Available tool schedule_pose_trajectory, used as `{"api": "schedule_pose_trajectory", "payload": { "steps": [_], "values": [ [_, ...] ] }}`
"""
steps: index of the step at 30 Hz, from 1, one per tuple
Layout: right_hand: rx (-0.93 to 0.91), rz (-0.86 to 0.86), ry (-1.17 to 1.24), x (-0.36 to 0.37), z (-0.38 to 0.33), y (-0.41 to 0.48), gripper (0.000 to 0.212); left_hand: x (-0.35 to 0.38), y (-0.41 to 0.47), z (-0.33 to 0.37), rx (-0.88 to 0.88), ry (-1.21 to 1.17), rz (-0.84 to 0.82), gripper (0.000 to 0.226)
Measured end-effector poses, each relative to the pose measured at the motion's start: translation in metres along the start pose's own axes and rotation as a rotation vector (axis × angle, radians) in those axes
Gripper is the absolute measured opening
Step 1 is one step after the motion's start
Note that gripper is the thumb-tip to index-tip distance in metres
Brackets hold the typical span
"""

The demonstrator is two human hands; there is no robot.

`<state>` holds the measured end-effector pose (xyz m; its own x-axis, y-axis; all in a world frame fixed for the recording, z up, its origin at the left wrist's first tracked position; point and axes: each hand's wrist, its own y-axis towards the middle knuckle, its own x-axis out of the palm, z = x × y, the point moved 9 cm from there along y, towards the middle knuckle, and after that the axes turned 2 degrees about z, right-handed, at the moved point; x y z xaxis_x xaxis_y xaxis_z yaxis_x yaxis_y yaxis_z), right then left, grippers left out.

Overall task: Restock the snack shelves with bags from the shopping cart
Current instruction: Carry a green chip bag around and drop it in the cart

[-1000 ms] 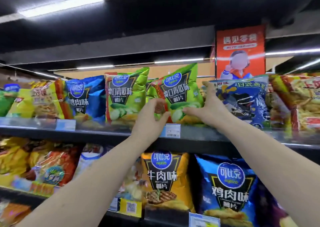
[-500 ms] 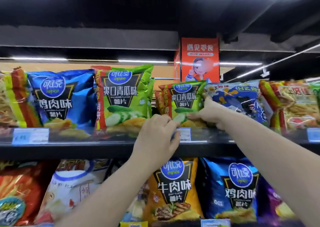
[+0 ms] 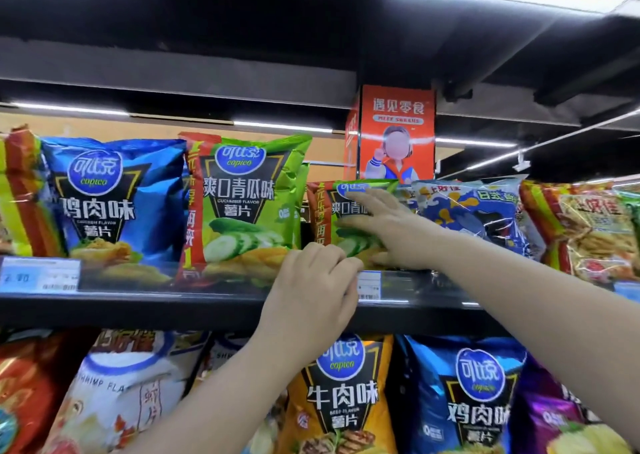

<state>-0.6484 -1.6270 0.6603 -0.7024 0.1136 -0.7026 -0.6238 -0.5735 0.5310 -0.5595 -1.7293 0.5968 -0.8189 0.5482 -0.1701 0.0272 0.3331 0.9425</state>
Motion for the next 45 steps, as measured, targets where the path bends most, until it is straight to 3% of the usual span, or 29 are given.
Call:
{"api": "schedule_pose_trajectory", "payload": {
  "steps": [5, 13, 20, 28, 33, 41, 45],
  "values": [
    [-0.171, -0.117, -0.358, 0.031, -0.006, 0.024, 0.089, -0.002, 0.0, 0.001, -0.004, -0.004, -0.007, 0.02],
    [-0.202, -0.133, -0.51, 0.036, -0.01, 0.043, 0.094, 0.0, -0.001, -0.001, -0.002, 0.034, 0.014, 0.016],
    [-0.25, -0.104, -0.456, 0.026, -0.015, 0.032, 0.089, 0.002, -0.001, -0.003, -0.047, 0.036, -0.027, 0.016],
    [0.002, 0.074, -0.136, -0.016, -0.005, -0.009, 0.063, 0.01, 0.002, -0.003, -0.062, 0.045, -0.097, 0.019],
    [0.111, 0.232, -0.065, -0.036, -0.011, -0.031, 0.046, 0.011, 0.002, -0.004, -0.077, 0.047, -0.168, 0.025],
    [0.227, 0.509, -0.172, -0.07, -0.015, -0.076, 0.035, 0.007, 0.032, 0.011, -0.159, 0.024, -0.238, 0.031],
    [0.331, 0.552, -0.271, -0.082, 0.0, -0.134, 0.034, 0.018, 0.058, 0.051, -0.164, -0.019, -0.277, 0.036]
  ]
}}
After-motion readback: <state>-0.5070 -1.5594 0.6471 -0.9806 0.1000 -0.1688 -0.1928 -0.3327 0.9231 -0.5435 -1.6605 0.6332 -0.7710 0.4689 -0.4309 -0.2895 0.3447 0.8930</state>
